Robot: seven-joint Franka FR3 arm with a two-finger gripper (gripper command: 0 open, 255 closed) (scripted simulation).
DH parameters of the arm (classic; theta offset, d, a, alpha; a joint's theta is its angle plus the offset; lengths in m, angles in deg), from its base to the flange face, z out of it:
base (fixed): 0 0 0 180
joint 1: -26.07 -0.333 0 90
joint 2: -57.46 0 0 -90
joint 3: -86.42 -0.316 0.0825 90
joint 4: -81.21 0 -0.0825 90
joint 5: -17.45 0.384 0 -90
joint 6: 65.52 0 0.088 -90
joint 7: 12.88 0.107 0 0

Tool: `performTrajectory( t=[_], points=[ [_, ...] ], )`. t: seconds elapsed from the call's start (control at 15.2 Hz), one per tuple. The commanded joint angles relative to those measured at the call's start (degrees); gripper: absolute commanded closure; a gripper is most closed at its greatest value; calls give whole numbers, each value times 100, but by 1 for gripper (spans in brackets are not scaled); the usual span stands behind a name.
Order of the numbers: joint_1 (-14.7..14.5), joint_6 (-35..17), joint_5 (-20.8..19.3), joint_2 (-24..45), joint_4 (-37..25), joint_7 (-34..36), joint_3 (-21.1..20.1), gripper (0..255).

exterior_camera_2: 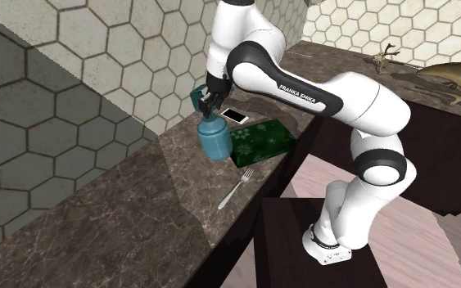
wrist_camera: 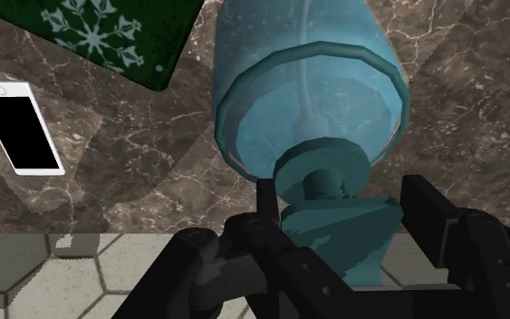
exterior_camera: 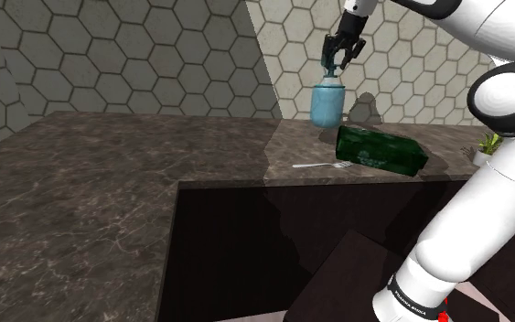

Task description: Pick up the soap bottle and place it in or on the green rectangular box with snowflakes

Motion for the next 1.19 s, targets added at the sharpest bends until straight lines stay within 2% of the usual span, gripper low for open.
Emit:
performTrajectory(
  t=[0.0,0.59,1.12],
  points=[
    [8,211,31,141,-357,-40,18,255],
    [104,1251,237,992,-2242,-234,124,255],
    [557,1633,357,373,-2070,-1132,581,255]
  ],
)
